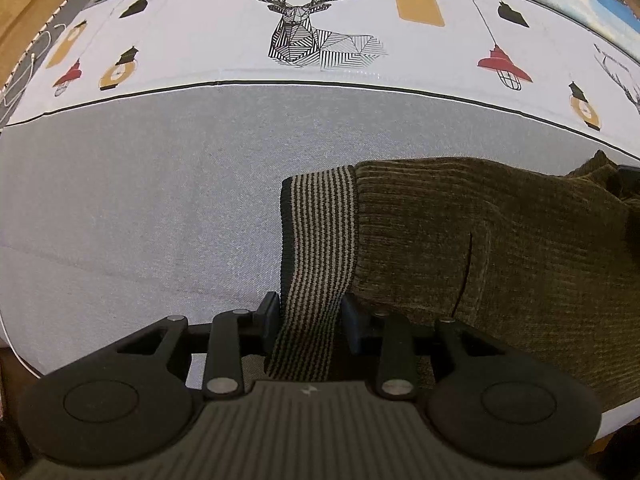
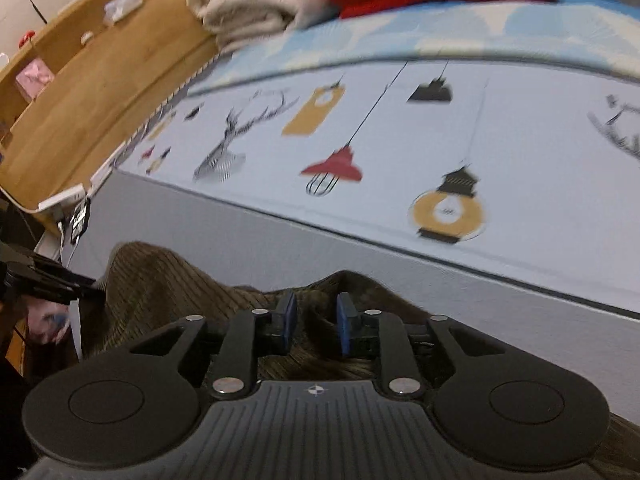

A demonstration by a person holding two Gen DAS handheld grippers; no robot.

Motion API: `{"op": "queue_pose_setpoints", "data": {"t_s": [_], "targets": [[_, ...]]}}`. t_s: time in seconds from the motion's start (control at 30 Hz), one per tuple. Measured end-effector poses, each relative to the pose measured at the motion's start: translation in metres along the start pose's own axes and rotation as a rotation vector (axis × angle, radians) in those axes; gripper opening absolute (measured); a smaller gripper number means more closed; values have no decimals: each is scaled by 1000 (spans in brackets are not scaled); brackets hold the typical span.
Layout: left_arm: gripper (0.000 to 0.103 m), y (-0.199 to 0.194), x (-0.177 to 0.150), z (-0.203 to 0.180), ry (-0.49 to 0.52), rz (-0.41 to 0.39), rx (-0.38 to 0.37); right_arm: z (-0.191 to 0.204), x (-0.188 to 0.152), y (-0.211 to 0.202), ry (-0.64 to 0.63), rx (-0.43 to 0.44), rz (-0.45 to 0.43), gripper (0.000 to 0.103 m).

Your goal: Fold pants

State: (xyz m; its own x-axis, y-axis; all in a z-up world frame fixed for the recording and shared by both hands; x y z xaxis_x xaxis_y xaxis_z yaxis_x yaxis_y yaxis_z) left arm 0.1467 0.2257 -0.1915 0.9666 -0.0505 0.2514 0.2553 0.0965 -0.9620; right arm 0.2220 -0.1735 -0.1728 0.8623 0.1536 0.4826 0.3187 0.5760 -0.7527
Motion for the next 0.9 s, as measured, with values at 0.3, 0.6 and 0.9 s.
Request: {"op": "queue_pose_setpoints", "data": {"t_s": [0.3, 0.6, 0.9], "targets": [[39, 0, 1, 1, 8, -13, -18, 10, 40, 9, -91, -62, -76, 9], [39, -6, 3, 0, -2, -26, -19, -40, 52, -15, 26, -464, -202, 12], [39, -38, 21, 2, -85, -193, -123, 6, 1, -78, -167, -12, -86, 15]]}}
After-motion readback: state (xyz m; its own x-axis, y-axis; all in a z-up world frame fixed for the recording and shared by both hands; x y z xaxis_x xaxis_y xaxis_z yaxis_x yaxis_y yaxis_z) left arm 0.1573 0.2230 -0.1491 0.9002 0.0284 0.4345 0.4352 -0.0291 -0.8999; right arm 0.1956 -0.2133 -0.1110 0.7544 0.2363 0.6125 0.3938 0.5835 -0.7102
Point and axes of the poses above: each gripper's, at about its wrist camera, not at the fingertips, and y roughly the way its jaws point, z to its left, x to its top, the point moved 7 cm from there along y, roughly the way its jaws point, and after that the axes turned 3 degrees about y, right-handed, at the moved point
